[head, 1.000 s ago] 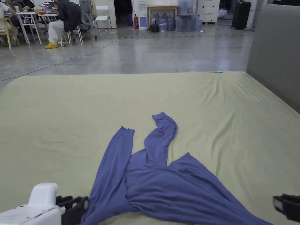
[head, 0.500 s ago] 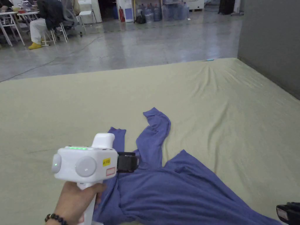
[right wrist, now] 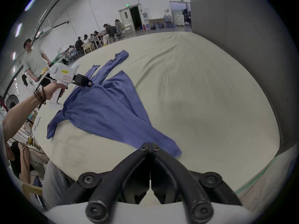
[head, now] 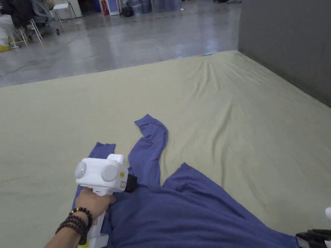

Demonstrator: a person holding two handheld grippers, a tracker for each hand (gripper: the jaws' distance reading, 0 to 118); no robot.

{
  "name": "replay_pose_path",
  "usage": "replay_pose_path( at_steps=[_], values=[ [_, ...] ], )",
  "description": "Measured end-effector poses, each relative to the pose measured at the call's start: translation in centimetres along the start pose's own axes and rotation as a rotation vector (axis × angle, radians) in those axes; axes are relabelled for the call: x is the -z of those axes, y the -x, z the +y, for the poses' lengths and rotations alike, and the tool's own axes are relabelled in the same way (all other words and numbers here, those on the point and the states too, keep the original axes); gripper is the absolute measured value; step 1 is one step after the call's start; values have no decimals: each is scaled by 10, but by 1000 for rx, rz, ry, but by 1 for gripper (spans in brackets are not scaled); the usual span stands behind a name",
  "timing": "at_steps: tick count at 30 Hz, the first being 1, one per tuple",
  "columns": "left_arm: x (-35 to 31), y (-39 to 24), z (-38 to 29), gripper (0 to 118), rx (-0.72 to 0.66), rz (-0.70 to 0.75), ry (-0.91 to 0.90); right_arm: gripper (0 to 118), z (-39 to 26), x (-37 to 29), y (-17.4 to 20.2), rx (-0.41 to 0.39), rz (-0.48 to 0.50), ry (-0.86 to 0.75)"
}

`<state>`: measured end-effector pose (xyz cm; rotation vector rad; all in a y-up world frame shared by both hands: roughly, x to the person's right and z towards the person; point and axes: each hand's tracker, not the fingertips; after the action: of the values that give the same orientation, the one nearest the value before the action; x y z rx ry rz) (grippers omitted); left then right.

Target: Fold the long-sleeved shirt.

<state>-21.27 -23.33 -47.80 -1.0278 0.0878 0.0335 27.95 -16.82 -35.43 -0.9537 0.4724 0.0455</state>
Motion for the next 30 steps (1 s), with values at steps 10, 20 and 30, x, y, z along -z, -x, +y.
replay_pose_path(
  at_steps=[10, 20, 30],
  values=[
    [-43, -9, -9, 0, 87, -7, -90, 89, 9, 16, -14, -4, -78, -18],
    [-71, 3, -3, 0, 69, -11, -116, 14, -1, 97, 6, -168, -96, 140],
    [-191, 47, -2, 0, -90, -86, -423, 1, 73, -1, 26, -174, -33, -150]
  ],
)
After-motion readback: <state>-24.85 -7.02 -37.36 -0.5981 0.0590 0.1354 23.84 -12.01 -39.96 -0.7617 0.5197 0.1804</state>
